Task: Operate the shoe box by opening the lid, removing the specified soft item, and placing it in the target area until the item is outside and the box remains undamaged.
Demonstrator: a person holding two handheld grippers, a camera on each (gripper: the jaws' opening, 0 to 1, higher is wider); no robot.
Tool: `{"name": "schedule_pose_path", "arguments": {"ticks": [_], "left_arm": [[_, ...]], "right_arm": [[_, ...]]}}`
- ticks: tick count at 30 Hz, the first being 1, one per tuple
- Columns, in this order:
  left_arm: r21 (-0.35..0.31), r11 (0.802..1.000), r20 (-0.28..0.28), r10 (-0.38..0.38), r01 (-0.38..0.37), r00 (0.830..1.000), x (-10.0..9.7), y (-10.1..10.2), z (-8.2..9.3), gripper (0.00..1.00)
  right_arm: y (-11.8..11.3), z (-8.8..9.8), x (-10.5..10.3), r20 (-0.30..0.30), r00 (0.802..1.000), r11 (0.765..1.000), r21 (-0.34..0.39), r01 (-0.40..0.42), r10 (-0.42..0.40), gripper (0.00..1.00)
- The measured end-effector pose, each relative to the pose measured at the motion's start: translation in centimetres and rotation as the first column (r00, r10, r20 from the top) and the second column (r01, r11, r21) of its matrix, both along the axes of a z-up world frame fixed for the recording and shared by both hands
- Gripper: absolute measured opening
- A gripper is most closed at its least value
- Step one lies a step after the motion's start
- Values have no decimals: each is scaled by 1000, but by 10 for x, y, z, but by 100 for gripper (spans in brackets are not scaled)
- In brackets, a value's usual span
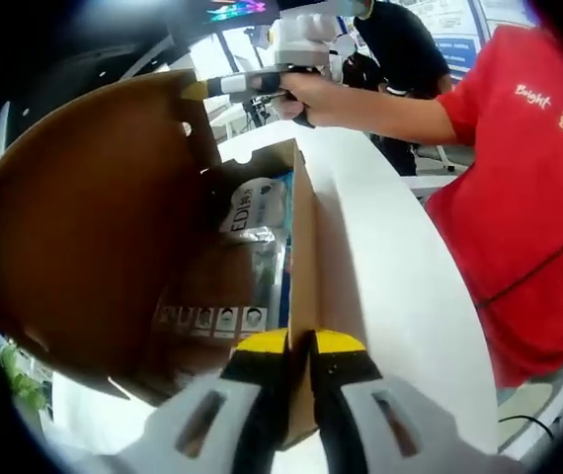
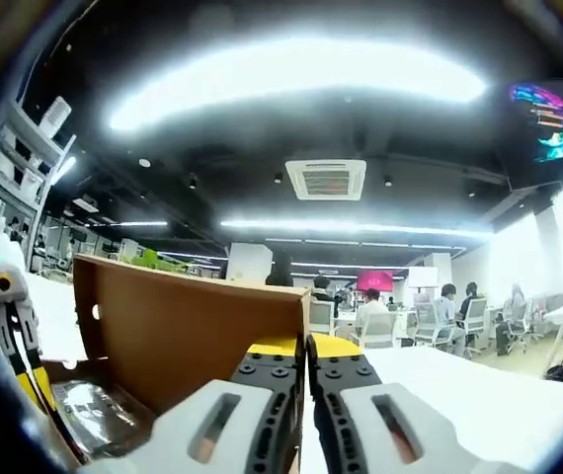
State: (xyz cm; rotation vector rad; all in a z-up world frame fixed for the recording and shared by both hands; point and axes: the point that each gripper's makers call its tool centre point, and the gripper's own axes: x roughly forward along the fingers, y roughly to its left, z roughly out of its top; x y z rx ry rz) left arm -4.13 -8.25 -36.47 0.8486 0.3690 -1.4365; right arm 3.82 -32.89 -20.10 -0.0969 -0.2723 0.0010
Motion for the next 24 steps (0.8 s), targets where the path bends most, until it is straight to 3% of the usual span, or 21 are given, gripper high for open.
{"name": "schedule_pose_path", "arguments": {"ticks": [11,24], "left_arm": [[-2,1000,5,2,-2,1000,-2,0,2,7],[-4,1000,6,3,-3,1000,0,1,1,7]], "right_arm": [[1,2,8,-21,1000,999,-25,21,-22,0],[-1,6,27,-110,993,998,-63,25,-32,0]]}}
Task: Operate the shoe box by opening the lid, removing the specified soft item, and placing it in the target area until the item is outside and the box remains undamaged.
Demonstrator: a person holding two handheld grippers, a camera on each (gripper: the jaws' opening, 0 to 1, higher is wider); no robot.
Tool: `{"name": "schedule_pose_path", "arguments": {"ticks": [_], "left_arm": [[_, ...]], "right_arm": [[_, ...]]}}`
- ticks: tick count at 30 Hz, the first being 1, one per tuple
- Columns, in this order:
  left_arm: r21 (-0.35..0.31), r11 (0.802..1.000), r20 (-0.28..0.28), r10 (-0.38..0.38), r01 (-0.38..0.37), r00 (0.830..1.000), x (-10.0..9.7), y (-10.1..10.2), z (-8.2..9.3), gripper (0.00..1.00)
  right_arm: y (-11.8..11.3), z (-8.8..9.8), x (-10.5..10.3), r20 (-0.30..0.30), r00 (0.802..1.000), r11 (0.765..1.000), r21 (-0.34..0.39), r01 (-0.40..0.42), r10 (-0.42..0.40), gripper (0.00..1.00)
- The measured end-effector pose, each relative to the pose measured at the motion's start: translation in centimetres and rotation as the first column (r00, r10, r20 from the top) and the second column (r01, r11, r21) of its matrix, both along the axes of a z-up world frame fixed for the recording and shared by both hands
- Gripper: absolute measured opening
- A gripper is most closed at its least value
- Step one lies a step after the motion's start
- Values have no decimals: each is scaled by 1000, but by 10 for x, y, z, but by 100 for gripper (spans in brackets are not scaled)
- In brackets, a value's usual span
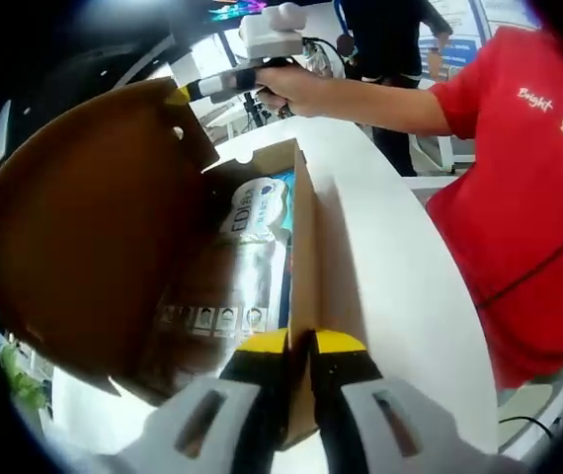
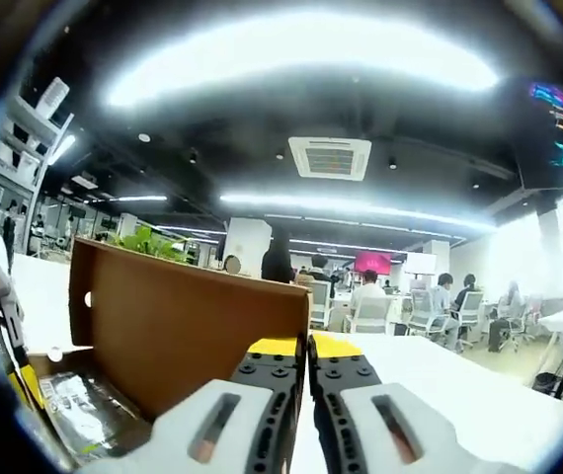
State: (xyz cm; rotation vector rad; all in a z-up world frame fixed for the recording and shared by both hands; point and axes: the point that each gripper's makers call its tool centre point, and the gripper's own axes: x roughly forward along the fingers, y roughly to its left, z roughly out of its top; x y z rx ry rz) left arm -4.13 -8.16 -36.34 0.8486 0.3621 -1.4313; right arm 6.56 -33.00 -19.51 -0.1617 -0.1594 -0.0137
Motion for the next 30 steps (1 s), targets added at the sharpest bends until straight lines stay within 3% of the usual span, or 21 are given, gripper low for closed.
{"name": "schedule_pose_path", "arguments": {"ticks": [8,21,30], "left_arm": [[0,1000,1,-1,1,1000,0,0,0,7],[-1,1000,4,2,-2,1000,-1,1,0,7],[0,1000,2,5,-5,1000,0,1,0,7]], "right_arm": [[0,3,8,-44,999,1000,-22,0,-1,0],[-6,-10,42,-119,993,999,-31,-6,2,1],[-11,-17,61,-120,993,1000,-6,5,-6,1]]}}
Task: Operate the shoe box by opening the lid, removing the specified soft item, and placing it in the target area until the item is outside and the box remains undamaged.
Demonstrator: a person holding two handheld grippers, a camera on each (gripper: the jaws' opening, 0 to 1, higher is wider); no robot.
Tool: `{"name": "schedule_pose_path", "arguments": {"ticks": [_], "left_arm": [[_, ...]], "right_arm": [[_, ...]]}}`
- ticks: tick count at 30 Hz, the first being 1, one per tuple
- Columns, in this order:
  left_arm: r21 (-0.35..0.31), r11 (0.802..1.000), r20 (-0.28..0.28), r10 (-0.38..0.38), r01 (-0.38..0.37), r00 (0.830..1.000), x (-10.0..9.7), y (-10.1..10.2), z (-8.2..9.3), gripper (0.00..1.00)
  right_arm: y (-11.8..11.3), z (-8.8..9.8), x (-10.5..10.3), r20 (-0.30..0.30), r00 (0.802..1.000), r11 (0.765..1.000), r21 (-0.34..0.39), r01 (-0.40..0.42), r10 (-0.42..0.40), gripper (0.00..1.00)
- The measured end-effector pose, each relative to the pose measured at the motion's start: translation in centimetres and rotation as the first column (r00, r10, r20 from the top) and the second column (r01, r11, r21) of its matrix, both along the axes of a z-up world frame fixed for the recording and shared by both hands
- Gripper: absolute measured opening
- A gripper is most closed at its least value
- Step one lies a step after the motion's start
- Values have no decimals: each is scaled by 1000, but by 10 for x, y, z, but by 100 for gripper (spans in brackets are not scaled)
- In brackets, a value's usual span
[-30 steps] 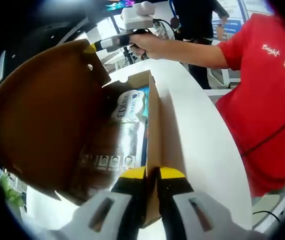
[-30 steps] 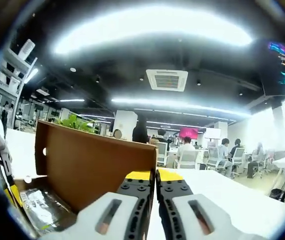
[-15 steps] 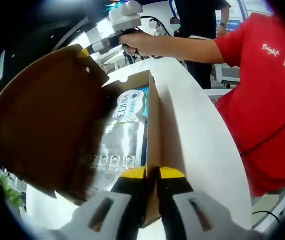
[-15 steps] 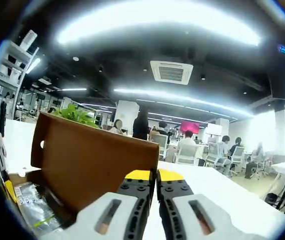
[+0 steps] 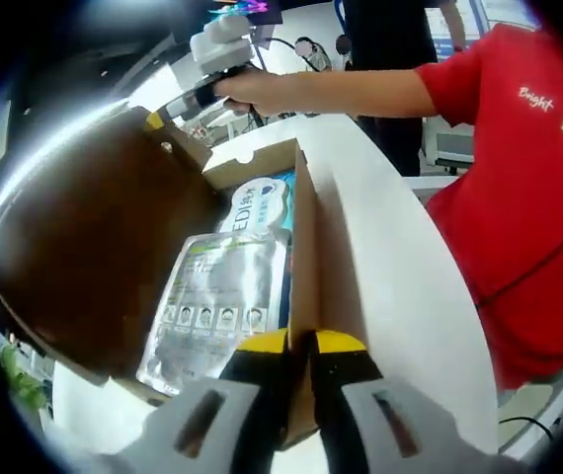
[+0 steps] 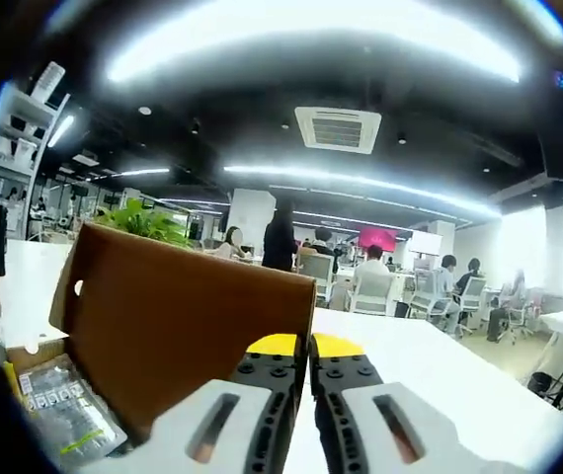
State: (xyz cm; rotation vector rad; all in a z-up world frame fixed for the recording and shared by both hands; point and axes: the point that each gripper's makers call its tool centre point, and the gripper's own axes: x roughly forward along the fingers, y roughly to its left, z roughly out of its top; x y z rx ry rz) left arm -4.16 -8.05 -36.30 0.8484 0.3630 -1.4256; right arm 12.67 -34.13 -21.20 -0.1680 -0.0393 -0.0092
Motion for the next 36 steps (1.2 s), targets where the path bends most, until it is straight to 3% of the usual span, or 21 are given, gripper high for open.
{"name": "schedule_pose_path", "arguments": {"ticks": [6,11,19,26,36], "left_arm": [[0,1000,-1,0,0,1000,0,0,0,7],[2,1000,-4,-2,2,1000,0,0,-1,7],[18,1000,-37,4,-3,999,0,0,-2,6],[15,1000,-28,4,-3,1000,-2,0,-2,6],[17,1000,-37,3,-2,999,0,0,-2,6]], "right_arm": [[-2,-7,11,-42,999,999,50,-5,7,0],[-5,-16,27,-96,995,999,34,-3,6,0],[-3,-25,33,-168,985,999,49,-15,23,0],[-7,-39,47,-206,978,998,57,-20,32,1],[-12,-65,66,-306,951,996,86,-8,34,1]]}}
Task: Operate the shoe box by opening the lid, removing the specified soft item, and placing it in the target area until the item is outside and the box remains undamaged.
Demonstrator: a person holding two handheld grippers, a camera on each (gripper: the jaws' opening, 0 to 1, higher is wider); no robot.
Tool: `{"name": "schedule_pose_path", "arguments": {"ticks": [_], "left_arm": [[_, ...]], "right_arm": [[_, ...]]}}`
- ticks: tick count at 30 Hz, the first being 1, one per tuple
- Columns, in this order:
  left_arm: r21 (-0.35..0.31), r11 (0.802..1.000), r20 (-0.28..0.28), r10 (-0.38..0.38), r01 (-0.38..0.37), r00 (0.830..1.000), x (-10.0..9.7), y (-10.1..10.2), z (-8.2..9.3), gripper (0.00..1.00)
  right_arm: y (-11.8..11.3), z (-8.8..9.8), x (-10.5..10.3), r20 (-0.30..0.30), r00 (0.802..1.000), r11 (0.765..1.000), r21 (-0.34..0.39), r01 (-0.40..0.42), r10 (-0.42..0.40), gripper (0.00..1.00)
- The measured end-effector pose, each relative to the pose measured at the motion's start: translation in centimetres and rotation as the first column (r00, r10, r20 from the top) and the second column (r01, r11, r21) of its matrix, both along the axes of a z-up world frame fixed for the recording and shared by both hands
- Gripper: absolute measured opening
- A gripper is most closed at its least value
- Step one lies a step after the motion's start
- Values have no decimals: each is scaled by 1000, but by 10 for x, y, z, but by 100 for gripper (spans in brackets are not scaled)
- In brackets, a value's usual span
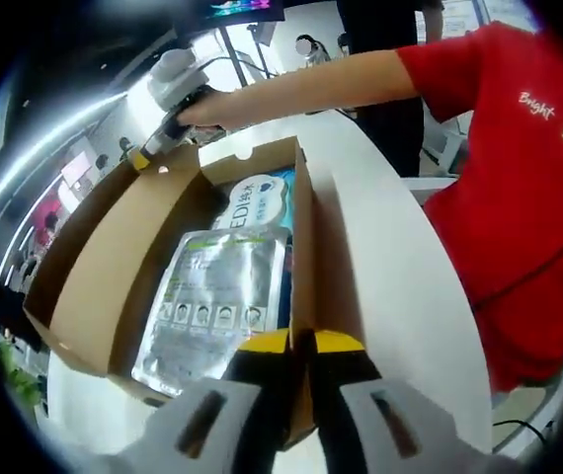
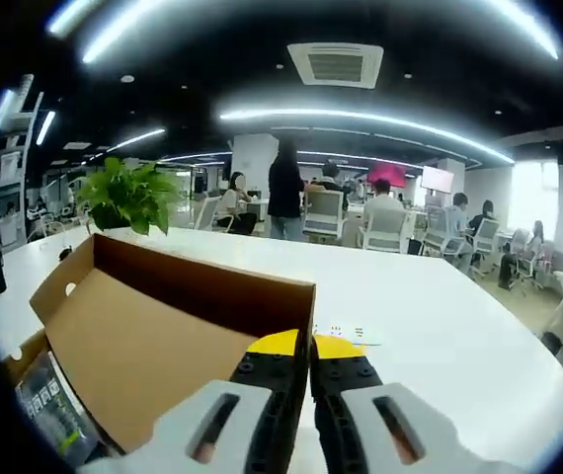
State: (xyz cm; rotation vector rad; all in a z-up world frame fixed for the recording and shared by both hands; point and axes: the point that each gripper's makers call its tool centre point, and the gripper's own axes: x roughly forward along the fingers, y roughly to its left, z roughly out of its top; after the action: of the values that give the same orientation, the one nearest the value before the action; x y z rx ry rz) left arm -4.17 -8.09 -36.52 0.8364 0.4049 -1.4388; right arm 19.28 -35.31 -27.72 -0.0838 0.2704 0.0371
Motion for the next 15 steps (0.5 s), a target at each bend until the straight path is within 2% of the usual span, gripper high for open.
{"name": "schedule_pose_path", "arguments": {"ticks": [3,5,9,15], "left_arm": [[3,1000,-7,3,-3,1000,1,1,0,6],[2,1000,-5,1,-1,1000,0,-1,0,6],[6,1000,-15,4,-3,1000,0,-1,0,6],[6,1000,-19,1,-1,1000,0,-1,1,5]], "right_arm": [[-1,-7,4,-19,1000,1000,16,2,-1,1],[4,-6,-3,-30,1000,1000,9,6,-6,1],[3,-16,-3,-66,998,1000,21,13,-12,1],[3,-36,11,-114,993,999,11,31,-29,1]]}}
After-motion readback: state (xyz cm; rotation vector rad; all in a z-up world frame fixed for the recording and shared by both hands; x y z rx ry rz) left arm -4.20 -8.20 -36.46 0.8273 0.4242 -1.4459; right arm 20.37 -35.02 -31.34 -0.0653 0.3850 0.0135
